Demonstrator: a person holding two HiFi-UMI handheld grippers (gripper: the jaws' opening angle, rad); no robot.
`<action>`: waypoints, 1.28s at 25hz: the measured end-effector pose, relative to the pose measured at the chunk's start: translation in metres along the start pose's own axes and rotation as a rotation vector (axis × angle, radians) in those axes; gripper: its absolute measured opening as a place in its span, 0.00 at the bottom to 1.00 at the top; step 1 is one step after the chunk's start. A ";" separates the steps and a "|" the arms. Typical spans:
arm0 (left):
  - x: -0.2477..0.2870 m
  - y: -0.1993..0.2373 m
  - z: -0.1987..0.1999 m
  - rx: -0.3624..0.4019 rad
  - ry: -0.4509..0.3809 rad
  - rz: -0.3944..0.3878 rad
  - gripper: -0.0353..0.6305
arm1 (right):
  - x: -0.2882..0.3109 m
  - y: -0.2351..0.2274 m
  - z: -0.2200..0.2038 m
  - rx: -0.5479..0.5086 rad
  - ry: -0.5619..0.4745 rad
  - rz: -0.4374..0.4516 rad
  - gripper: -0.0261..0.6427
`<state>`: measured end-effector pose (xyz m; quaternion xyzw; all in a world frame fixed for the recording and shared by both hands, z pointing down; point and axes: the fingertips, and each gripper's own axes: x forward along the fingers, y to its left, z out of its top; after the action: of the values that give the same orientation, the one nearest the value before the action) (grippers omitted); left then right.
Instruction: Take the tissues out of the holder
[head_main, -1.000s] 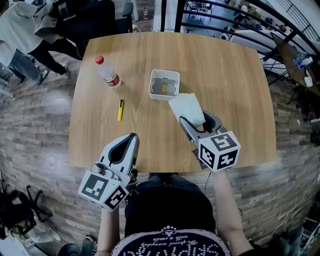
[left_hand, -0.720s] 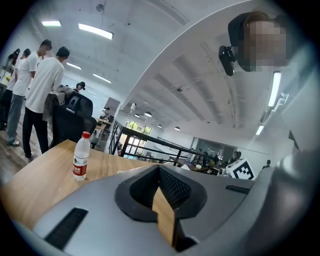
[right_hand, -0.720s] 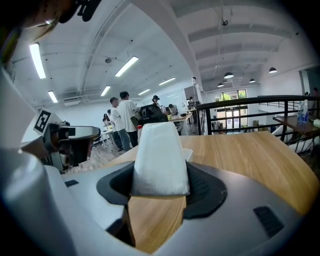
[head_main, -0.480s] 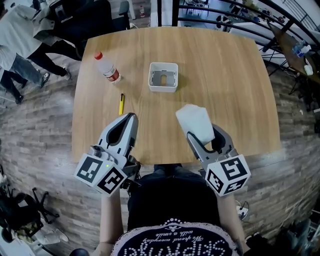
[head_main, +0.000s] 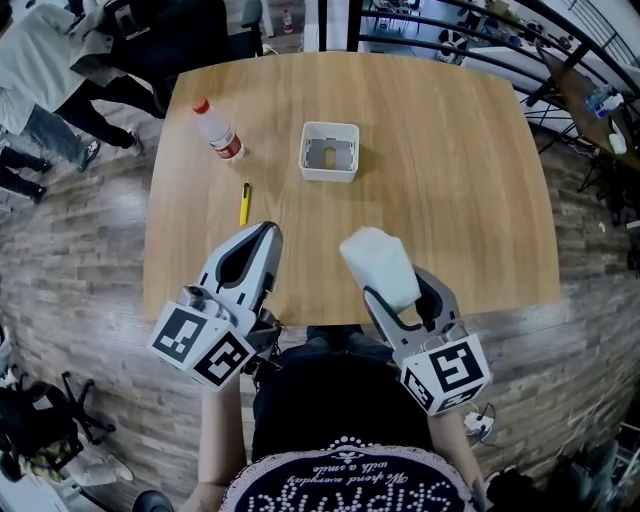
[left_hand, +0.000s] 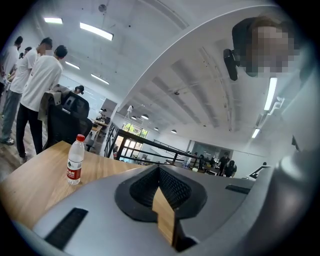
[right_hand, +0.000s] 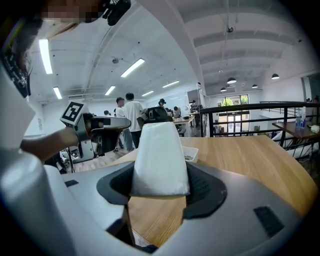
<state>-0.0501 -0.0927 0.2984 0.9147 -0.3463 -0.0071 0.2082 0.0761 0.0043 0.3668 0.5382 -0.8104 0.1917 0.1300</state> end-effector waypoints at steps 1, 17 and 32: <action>-0.001 0.001 0.000 -0.002 0.000 0.001 0.06 | 0.000 0.001 0.001 0.005 -0.002 0.002 0.44; -0.012 -0.004 0.000 0.007 -0.006 0.004 0.06 | -0.007 0.006 -0.005 -0.009 0.017 0.008 0.44; -0.028 -0.041 -0.035 0.234 0.077 0.078 0.06 | -0.001 0.009 -0.006 -0.055 0.025 0.038 0.44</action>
<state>-0.0403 -0.0342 0.3105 0.9182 -0.3717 0.0764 0.1134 0.0686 0.0111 0.3701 0.5164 -0.8237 0.1788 0.1512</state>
